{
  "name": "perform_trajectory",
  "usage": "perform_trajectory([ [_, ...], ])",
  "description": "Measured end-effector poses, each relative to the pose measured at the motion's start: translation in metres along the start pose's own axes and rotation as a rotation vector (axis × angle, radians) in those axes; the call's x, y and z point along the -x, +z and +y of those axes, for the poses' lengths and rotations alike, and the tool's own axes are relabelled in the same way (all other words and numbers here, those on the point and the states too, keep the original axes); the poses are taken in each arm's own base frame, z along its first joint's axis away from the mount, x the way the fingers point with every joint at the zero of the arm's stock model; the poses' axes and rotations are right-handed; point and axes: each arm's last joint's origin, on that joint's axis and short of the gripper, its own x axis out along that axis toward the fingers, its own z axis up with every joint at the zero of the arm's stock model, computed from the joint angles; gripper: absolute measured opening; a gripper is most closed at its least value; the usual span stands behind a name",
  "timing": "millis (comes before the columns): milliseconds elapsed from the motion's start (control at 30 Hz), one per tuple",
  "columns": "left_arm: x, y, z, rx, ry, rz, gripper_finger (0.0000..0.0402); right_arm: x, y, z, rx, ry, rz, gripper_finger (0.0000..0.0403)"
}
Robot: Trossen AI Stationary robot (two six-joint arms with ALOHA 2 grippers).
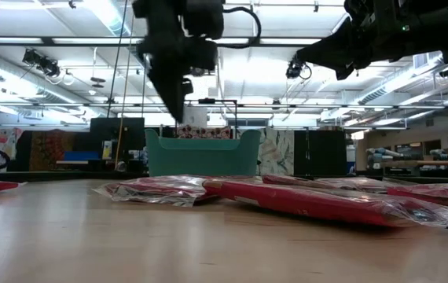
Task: Sort popcorn bags into baskets
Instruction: Put the popcorn bag into the green bin
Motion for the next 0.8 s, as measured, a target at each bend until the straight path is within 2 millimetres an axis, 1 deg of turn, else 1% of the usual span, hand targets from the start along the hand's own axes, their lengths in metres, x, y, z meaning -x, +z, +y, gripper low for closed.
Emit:
perform_trajectory([
  [100,-0.004,-0.006,-0.025,0.050,-0.099,0.079,0.0165,0.000,0.000,0.000,0.000,0.000,0.000,0.0013],
  [233,-0.015,-0.020,-0.057,0.076,-0.146,0.204,0.0157,0.000,0.000,0.000,0.000,0.001,0.000,0.0013],
  [367,-0.036,-0.046,-0.082,0.073,-0.141,0.358,0.0151,0.000,0.000,0.000,0.000,0.002,0.001,0.0013],
  [467,-0.047,-0.068,-0.095,0.111,-0.134,0.491,0.0146,0.000,0.000,0.000,0.000,0.002,0.001,0.0013],
  [600,-0.059,-0.095,-0.108,0.178,-0.168,0.631,0.0142,0.000,0.000,0.000,0.000,0.002,-0.001,0.0013],
  [800,-0.075,-0.132,-0.117,0.262,-0.197,0.788,0.0142,0.000,0.001,0.000,-0.002,0.002,-0.009,0.0013],
])
